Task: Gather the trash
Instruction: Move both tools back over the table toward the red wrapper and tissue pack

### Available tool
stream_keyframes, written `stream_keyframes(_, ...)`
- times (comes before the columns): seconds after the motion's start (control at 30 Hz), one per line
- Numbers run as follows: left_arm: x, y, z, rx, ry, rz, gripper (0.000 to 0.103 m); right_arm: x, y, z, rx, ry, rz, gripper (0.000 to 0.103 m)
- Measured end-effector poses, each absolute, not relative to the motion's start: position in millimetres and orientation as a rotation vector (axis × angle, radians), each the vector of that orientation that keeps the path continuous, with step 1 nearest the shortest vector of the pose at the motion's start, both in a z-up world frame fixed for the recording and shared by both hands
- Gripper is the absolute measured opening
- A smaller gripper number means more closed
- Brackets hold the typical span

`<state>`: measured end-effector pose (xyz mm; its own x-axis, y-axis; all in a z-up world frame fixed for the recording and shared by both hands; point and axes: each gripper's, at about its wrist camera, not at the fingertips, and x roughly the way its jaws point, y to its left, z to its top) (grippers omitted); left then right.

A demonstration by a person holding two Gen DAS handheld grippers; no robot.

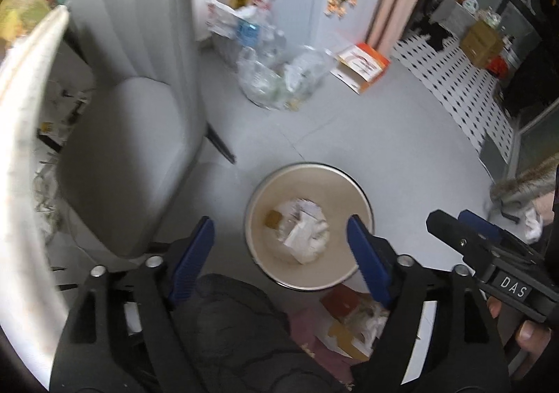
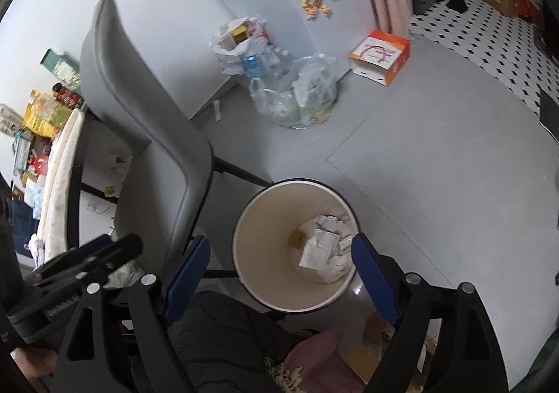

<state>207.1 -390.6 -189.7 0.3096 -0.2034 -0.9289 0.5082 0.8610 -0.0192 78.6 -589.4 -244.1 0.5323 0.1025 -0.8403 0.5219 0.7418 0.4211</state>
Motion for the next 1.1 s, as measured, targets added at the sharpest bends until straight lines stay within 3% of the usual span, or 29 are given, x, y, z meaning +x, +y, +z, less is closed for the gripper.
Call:
stream_keyframes(0.17, 216, -343, -151, 0.250, 1.096, -0.391, 0.093, 91, -570, -222, 0.708, 0.953, -0.218, 0.095)
stream_keyframes(0.33, 222, -283, -114, 0.156, 1.029, -0.314, 0.098, 104, -546, -200, 0.674, 0.923, -0.165, 0.096)
stream_keyframes(0.67, 213, -155, -66, -0.021, 0.902, -0.163, 0.098, 142, -455, -141, 0.534, 0.891, 0.040, 0.096)
stream_keyframes(1.1, 178, -28, -56, -0.171, 0.802, -0.006, 0.097, 174, -307, -91, 0.321, 0.868, 0.255, 0.096)
